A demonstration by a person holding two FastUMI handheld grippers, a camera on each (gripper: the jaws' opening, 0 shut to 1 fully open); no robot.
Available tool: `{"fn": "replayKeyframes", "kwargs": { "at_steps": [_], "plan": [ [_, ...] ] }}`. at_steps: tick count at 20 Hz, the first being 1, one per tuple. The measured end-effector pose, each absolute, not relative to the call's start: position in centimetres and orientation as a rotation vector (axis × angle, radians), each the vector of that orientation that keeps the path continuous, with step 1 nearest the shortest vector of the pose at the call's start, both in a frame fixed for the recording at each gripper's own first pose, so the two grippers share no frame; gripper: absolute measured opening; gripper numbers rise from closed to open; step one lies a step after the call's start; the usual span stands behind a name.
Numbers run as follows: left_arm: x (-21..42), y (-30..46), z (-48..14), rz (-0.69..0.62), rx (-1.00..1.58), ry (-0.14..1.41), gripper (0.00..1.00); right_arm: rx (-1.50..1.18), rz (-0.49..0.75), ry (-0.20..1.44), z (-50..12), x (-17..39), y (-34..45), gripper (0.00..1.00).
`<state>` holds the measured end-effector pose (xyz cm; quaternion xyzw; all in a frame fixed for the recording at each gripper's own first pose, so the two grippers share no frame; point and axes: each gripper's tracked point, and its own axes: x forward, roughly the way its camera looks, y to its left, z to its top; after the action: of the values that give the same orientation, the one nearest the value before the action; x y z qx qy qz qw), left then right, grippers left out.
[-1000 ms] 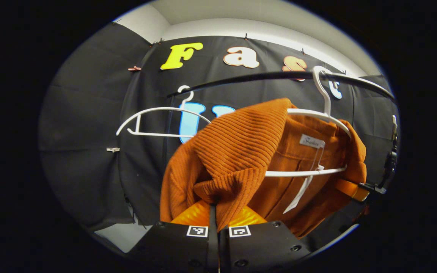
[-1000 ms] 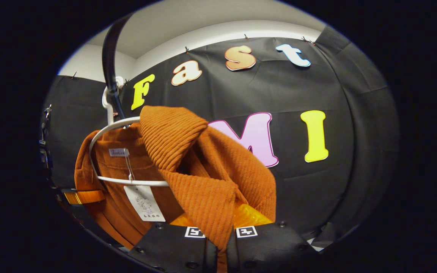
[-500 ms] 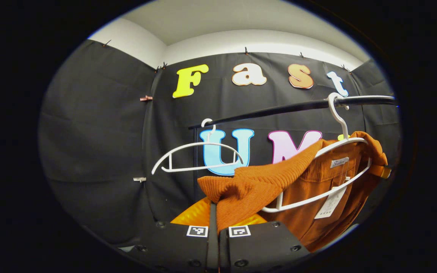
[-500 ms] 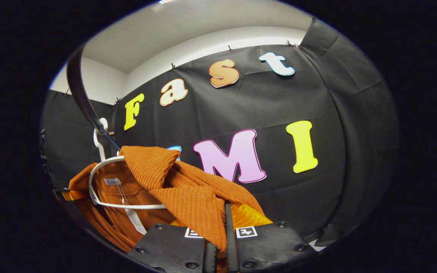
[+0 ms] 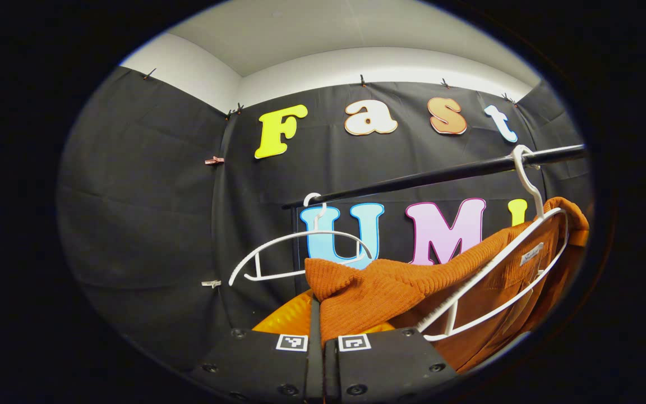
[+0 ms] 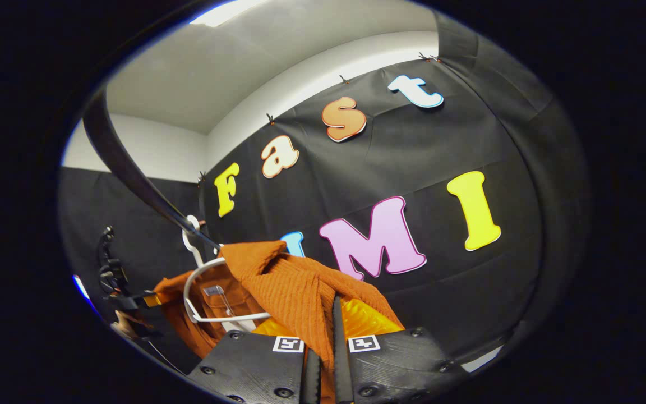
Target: Grasp the clothes on the hanger with both hands and then place them into the laundry hamper below.
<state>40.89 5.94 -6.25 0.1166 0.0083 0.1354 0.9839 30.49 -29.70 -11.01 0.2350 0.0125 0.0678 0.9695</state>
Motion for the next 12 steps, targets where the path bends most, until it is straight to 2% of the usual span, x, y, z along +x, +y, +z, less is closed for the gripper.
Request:
{"fn": "replayKeyframes", "kwargs": {
  "at_steps": [1,2,3,4,6,7,9,10,11,12],
  "plan": [
    [41.3,5.9,-6.1,0.269,0.238,0.013,0.06,0.470,0.136,0.022,-11.1,30.8,-29.9,0.10],
    [41.8,6.2,-5.8,0.278,0.250,0.006,0.06,0.467,0.130,0.009,-10.8,31.4,-30.5,0.19],
    [42.3,6.6,-5.8,0.286,0.265,0.008,0.06,0.487,0.142,-0.021,-9.7,31.5,-31.0,0.10],
    [42.7,6.9,-6.1,0.286,0.270,0.018,0.06,0.512,0.143,-0.048,-8.7,31.9,-31.4,0.14],
    [43.5,6.4,-6.8,0.260,0.256,0.033,0.06,0.500,0.129,-0.052,-9.0,33.2,-32.3,0.10],
    [43.7,6.4,-6.9,0.257,0.256,0.032,0.06,0.485,0.123,-0.041,-9.6,33.8,-32.3,0.14],
    [43.9,6.8,-7.6,0.255,0.266,0.040,0.06,0.484,0.109,-0.007,-11.2,34.7,-32.4,0.14],
    [44.2,7.0,-8.2,0.244,0.252,0.051,0.06,0.501,0.105,0.023,-12.3,35.3,-32.5,0.19],
    [44.5,7.0,-9.2,0.228,0.229,0.064,0.06,0.520,0.097,0.063,-13.9,35.6,-32.5,0.19],
    [44.3,7.2,-10.5,0.218,0.209,0.092,0.06,0.531,0.096,0.105,-15.7,35.5,-32.5,0.14]
  ]
}}
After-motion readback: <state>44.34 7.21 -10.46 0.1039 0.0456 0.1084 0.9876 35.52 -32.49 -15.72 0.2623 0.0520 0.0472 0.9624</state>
